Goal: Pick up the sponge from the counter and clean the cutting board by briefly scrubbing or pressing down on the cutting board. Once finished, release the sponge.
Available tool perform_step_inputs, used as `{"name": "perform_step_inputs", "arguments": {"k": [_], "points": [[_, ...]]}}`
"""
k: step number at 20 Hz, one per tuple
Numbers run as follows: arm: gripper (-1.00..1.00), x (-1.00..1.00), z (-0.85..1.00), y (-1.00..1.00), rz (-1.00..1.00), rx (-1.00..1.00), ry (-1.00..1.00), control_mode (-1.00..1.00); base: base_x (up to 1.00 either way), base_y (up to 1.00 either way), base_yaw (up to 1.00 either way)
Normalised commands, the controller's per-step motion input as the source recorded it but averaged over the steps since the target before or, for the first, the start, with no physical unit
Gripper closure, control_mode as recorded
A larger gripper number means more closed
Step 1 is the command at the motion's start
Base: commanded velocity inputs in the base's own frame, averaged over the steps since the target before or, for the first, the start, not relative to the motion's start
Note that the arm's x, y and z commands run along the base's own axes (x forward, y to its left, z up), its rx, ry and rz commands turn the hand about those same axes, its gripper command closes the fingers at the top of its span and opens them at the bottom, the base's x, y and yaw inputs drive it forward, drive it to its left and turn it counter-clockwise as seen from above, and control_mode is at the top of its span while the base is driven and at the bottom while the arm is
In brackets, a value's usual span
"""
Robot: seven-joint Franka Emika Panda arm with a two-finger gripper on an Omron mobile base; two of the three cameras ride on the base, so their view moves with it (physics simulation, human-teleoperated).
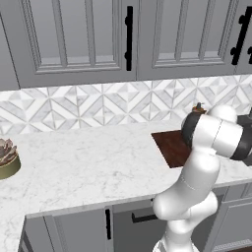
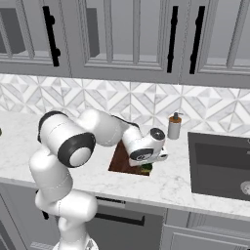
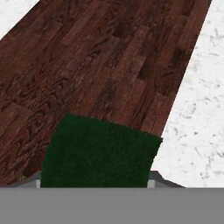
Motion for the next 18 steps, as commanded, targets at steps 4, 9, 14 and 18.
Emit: {"name": "perform_step_inputs", "arguments": {"k": [4, 9, 14, 18], "points": [[1.0, 0.0, 0.59, 0.67, 0.0, 0.0, 0.0, -1.0, 0.0, 0.0, 0.0], [1.0, 0.0, 0.34, 0.95, 0.0, 0.0, 0.0, -1.0, 0.0, 0.0, 0.0], [1.0, 0.0, 0.1, 1.0, 0.0, 0.0, 0.01, -1.0, 0.0, 0.0, 0.0], [1.0, 0.0, 0.0, 1.0, 0.0, 0.0, 0.02, -1.0, 0.0, 0.0, 0.0]]}}
